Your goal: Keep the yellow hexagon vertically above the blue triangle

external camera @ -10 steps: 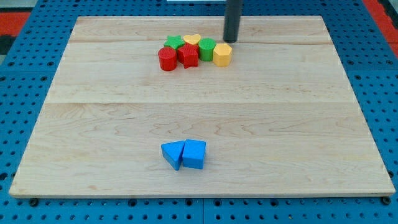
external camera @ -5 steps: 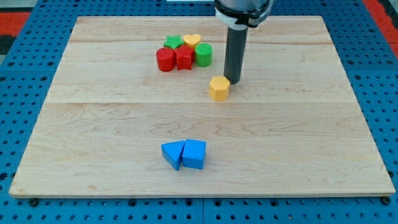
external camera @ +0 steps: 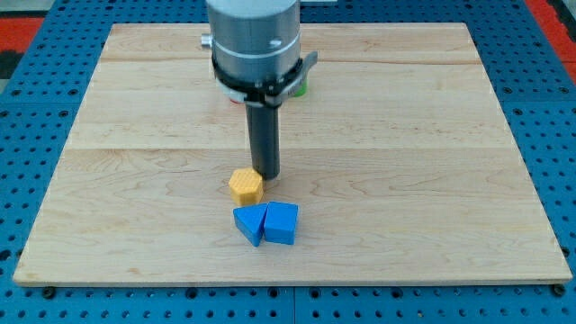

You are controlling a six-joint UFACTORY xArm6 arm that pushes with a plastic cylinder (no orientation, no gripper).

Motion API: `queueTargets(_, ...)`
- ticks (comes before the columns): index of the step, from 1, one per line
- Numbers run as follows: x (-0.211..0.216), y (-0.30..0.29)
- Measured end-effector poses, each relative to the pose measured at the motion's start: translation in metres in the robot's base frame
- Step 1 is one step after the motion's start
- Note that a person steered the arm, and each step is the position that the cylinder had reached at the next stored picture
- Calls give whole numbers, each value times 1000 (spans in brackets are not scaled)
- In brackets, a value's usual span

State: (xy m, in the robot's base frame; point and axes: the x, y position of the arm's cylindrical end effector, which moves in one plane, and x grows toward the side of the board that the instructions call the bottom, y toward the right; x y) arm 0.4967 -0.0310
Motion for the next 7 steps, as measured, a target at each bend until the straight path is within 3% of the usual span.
queueTargets(1,-19,27)
queueTargets(3,-19,-46)
queueTargets(4,12,-35)
queueTargets(5,-1,-41)
queueTargets(6,-37,-28)
queueTargets(7,-41,58)
